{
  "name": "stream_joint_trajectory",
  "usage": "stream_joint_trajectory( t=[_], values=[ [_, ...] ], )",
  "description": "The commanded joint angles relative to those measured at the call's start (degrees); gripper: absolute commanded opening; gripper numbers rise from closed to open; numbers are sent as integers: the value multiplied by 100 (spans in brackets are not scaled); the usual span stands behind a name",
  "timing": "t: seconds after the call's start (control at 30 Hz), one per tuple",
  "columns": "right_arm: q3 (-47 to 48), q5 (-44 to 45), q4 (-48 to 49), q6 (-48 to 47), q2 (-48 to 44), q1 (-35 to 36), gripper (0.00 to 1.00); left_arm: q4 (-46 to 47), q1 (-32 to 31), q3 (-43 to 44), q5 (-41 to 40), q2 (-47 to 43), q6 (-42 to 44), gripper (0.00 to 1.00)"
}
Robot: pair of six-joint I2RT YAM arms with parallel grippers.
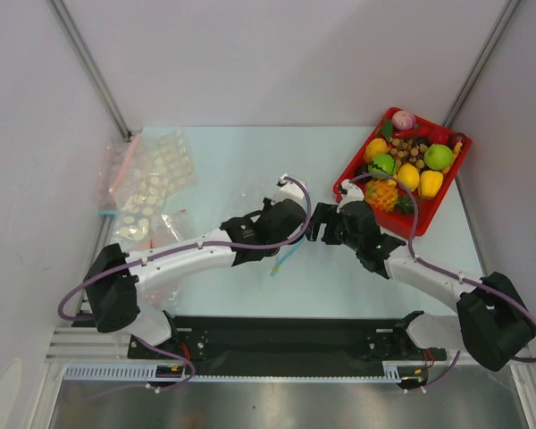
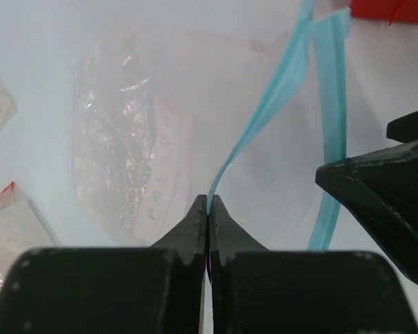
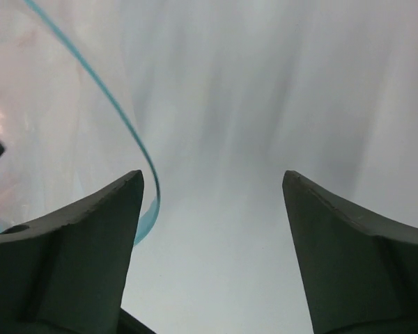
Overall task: Place the food in the zip-top bag and seal the zipper
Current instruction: Open the zipper of the food storage bag, then pick up the fake fruit from the bin.
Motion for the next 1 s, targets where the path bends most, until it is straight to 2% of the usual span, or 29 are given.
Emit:
stream_joint_trajectory(
  t=[0.0, 0.23, 0.4, 0.5, 0.6, 0.77, 0.97],
  values=[
    [121, -64, 99, -146, -336, -20, 87, 421, 176, -114, 165, 81, -190, 0],
    [-169, 261, 82, -331, -1285, -99, 94, 878, 571, -412, 841, 30, -322, 0],
    [-362, 1033, -137, -200, -1980, -283, 95, 896, 606, -466, 937, -14, -366, 0],
    [-406, 1657, -471, 229, -2304, -669, 100, 975, 606, -536, 1008, -120, -392, 0],
    [-415, 1843, -665, 904, -2507, -1441, 100, 1028, 615, -598, 1043, -243, -392, 0],
    [-117, 1844, -1561, 2084, -2289, -2768, 100, 1133, 598, -729, 1131, -392, -392, 0],
    [393, 1589, -1835, 2850, -1262, -3360, 100, 1125, 580, -738, 1149, -454, -401, 0]
  ],
)
